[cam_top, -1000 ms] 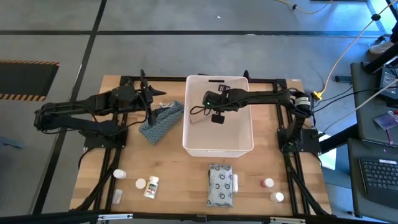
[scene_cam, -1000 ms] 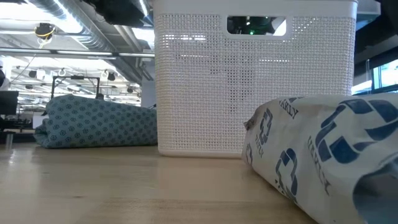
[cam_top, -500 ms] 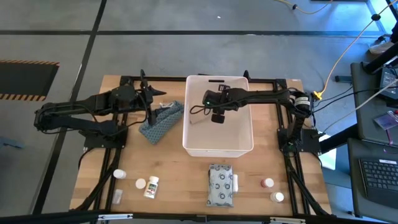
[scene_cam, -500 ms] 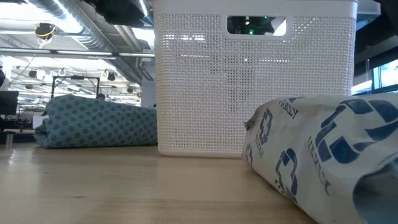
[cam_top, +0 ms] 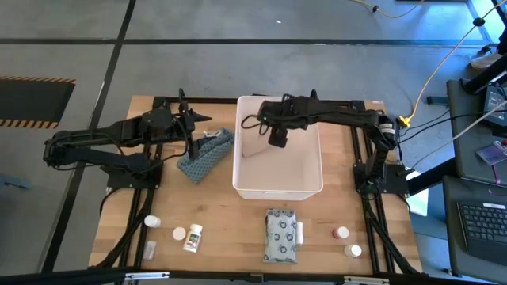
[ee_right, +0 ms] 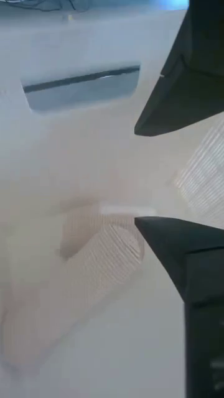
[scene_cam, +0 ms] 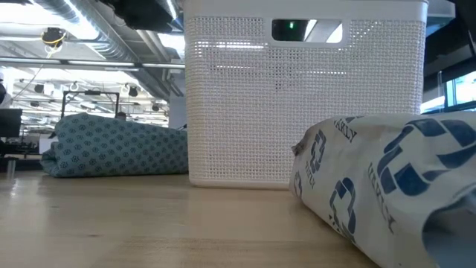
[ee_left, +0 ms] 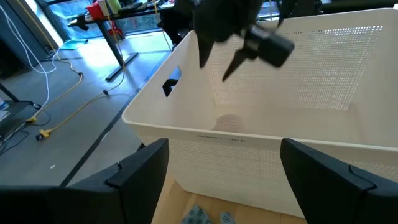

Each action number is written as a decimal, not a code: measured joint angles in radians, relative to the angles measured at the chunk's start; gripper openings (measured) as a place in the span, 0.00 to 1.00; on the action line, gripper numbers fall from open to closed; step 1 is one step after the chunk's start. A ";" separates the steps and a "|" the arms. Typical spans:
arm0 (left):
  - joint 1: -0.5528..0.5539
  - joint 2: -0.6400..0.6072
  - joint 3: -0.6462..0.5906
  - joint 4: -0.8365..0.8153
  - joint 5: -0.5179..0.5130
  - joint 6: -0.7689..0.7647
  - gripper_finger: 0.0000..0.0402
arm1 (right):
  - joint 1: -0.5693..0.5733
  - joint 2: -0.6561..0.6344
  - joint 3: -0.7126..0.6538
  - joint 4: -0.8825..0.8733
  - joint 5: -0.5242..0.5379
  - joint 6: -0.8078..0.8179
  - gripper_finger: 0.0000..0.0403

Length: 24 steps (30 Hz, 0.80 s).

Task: Pick & place medical supplies in basket/bin
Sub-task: Put the white rolled gauze into the white bin

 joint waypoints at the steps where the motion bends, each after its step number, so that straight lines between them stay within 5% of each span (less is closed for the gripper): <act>1: 0.000 0.000 0.000 0.000 0.000 0.000 0.75 | 0.005 0.000 0.031 -0.027 0.000 0.009 0.56; 7: 0.000 0.000 0.000 0.000 0.000 0.000 0.75 | 0.064 0.000 0.234 -0.232 -0.050 0.138 0.56; 10: 0.000 0.000 0.000 0.000 0.000 0.001 0.75 | 0.108 0.000 0.327 -0.381 -0.164 0.276 0.56; 15: 0.000 0.000 0.000 0.005 0.000 0.002 0.75 | 0.232 -0.047 0.379 -0.370 -0.398 0.385 0.56; 24: 0.000 0.001 0.000 0.004 0.000 0.003 0.75 | 0.522 -0.105 0.376 -0.381 -0.335 0.751 0.56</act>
